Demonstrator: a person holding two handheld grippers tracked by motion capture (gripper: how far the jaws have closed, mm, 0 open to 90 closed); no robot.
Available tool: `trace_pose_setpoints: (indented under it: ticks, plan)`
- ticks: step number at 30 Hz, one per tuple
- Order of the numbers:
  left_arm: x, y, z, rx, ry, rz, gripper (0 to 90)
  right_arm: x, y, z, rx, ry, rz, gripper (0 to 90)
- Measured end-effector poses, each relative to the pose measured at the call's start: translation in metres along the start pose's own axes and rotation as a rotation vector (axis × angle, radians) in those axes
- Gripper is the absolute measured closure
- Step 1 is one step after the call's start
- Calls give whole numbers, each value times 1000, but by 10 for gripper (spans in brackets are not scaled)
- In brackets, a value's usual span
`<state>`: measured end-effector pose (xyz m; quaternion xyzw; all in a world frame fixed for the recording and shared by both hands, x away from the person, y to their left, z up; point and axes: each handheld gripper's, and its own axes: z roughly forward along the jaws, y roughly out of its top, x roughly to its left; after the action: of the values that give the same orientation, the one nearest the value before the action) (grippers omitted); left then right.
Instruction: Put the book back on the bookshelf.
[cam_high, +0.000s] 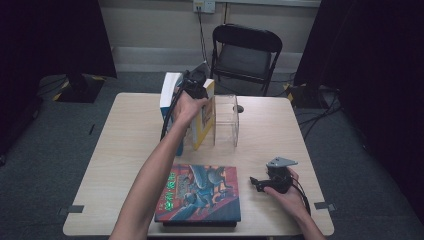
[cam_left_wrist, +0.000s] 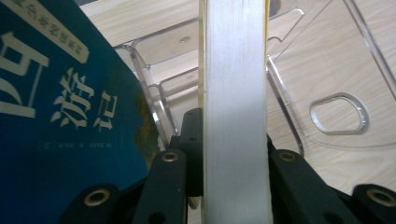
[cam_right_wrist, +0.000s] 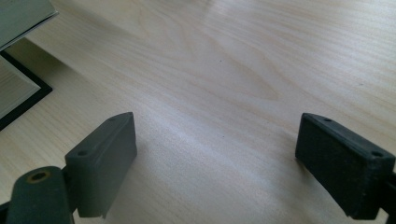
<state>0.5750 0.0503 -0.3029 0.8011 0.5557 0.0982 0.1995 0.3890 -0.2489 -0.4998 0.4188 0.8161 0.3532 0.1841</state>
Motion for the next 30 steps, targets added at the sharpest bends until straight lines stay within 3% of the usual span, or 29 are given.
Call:
trace_pose_setpoints:
  ticks: [7, 9, 10, 18, 30]
  plan:
    - [1, 2, 1, 7, -24, 4, 733, 0, 0, 0, -1, 2, -2, 124]
    - [2, 1, 1, -14, -28, -22, 718, 0, 0, 0, -2, 3, -5, 123]
    - [2, 0, 1, -12, -21, -7, 717, 0, 0, 0, -1, 3, -5, 124]
    - [3, -1, 0, -9, -33, -11, 647, 0, 0, 0, -2, 5, -9, 124]
    - [1, -8, -6, -30, -30, 40, 569, 1, 0, 0, -2, 9, -11, 124]
